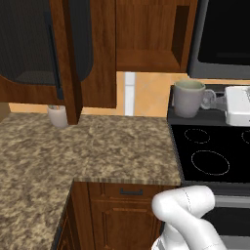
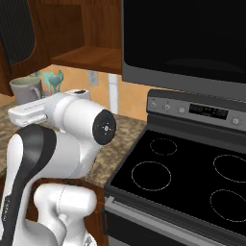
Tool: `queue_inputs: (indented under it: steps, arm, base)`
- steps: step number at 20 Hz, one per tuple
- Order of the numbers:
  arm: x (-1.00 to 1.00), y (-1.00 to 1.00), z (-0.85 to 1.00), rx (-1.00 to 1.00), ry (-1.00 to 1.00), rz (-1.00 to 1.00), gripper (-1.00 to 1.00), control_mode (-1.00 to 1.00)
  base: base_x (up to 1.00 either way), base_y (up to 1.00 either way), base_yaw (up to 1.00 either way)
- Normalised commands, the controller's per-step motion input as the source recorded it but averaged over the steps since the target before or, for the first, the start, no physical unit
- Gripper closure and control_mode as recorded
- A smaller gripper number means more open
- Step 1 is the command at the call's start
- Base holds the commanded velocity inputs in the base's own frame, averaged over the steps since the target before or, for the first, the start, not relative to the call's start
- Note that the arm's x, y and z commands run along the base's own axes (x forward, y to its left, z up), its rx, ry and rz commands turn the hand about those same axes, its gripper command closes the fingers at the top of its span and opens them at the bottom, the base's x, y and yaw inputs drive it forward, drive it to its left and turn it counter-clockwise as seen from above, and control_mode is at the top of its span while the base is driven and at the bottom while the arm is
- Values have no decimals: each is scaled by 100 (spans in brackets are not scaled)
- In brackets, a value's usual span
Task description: Gather all objects into one cabinet and sort the glasses and bowls to opposite sides.
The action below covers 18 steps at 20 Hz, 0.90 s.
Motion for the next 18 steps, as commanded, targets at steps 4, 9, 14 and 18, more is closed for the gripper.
queue_inputs:
  steps: [4, 9, 14, 18]
  arm:
    - [-53, 0, 0, 3, 0, -3, 100, -100]
    - [-14, 0, 0, 1, 0, 0, 100, 100]
    - [0, 0, 0, 0, 0, 0, 100, 100]
    - [0, 0, 0, 0, 0, 0, 100, 100]
  base:
    - [0, 0, 0]
    - [-76, 0, 9]
    - [-64, 11, 35]
    - [-3, 9, 51]
